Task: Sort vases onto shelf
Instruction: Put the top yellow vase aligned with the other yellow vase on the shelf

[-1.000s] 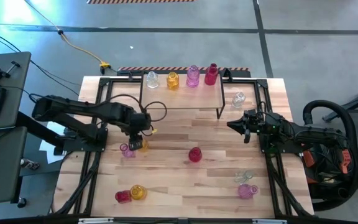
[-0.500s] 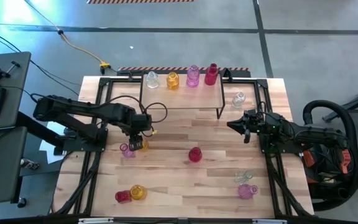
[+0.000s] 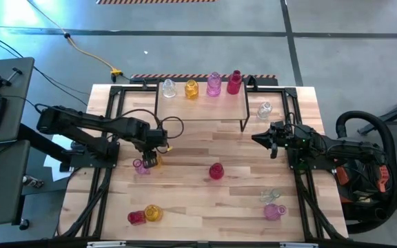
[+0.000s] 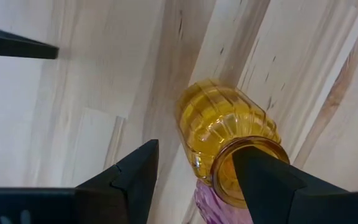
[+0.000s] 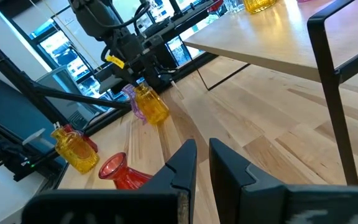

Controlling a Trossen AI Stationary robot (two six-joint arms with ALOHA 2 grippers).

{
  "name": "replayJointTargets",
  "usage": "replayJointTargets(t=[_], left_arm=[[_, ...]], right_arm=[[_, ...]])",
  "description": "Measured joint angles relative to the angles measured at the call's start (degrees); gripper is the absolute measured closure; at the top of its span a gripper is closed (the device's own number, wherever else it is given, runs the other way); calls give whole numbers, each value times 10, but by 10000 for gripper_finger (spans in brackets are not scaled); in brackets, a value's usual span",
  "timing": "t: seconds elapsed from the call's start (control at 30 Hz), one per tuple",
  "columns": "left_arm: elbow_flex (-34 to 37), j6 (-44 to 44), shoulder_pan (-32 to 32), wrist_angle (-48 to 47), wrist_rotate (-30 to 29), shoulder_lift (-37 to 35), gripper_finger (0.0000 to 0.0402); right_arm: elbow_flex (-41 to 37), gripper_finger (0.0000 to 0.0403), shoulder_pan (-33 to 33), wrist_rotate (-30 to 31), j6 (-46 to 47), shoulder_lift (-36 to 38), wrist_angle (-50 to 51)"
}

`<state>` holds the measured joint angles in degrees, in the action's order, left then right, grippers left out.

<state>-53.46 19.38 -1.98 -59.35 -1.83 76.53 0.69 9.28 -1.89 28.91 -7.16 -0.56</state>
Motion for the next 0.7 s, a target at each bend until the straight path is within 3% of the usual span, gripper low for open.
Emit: replayJointTargets(t=[0.17, 0.5, 0.7], left_arm=[[1, 0, 0, 1, 2, 0, 245], [1, 0, 1, 1, -5, -1, 364], [-4, 0, 0, 1, -2, 1, 375]], right_arm=[[0, 375, 0, 0, 0, 0, 0], [0, 375, 0, 0, 0, 0, 0], [0, 375, 0, 0, 0, 0, 0]])
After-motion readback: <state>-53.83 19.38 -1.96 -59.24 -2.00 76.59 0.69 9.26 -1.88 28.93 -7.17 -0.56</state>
